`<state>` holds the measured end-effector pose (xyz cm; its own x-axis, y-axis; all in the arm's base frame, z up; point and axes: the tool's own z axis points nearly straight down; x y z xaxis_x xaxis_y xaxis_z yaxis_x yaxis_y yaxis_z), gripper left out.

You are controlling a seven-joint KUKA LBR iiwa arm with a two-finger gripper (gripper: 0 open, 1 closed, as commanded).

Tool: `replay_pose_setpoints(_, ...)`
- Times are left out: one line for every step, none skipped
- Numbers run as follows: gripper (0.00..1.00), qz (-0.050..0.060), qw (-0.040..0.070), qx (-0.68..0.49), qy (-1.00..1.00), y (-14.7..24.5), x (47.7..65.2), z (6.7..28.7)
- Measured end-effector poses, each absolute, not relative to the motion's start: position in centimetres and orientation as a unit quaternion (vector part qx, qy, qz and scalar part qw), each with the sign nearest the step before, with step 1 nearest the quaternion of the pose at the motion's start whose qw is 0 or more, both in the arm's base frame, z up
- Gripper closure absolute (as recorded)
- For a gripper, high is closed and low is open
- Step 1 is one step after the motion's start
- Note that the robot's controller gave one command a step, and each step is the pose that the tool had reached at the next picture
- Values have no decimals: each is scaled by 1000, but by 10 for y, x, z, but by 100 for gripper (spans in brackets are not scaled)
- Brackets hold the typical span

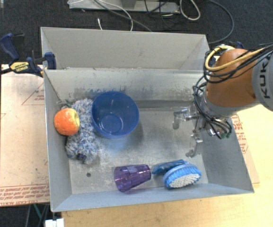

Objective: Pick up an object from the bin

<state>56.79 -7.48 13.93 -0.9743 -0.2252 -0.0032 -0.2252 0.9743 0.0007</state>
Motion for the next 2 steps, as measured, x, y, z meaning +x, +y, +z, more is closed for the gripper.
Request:
replay_pose_setpoints(0, -1, 5, -189, 982, -81, 555, 144)
replay_pose_setpoints(0, 2, 0, -339, 941, -30, 513, 131)
